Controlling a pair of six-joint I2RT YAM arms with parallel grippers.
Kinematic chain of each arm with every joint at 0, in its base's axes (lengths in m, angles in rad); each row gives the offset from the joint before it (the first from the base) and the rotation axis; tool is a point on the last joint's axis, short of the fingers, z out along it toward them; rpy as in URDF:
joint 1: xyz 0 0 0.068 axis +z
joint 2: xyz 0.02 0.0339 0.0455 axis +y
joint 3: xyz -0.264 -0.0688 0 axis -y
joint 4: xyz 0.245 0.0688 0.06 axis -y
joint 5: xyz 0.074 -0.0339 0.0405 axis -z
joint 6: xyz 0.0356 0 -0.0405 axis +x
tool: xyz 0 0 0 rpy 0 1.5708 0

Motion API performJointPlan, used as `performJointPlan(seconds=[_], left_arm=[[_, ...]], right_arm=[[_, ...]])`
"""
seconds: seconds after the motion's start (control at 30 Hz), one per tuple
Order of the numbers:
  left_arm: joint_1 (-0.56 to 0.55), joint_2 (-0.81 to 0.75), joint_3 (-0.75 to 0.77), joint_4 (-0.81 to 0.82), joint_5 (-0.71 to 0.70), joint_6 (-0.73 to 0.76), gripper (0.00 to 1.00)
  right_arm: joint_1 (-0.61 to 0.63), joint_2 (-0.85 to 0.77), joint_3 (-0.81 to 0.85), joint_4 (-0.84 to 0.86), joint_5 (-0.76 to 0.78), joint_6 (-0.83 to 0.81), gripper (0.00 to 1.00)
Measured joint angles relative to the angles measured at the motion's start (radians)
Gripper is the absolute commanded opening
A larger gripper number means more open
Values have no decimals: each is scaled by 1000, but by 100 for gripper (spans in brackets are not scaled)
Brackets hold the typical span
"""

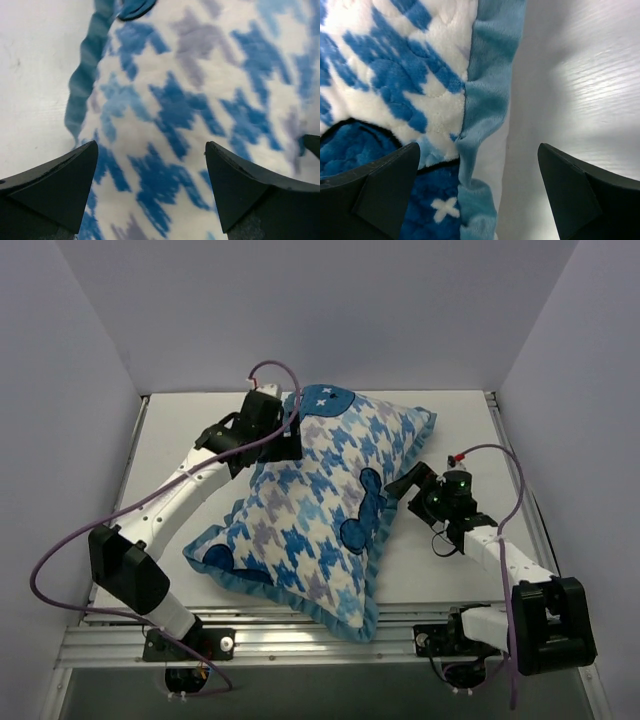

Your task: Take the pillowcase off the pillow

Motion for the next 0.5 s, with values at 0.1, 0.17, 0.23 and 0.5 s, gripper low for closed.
performJointPlan(seconds=[0.1,0.17,0.23,0.5], left_arm=[[61,14,-137,30,13,3,99],[72,43,-219,43,32,-4,100],[75,76,-284,86,46,-21,100],[87,98,-391,251,114,-89,94]], right_arm=[[11,84,-24,109,-52,15,100],[31,136,-27,171,-79,20,100],[55,187,-27,243,-100,21,83],[113,262,21,356,-187,5,0]])
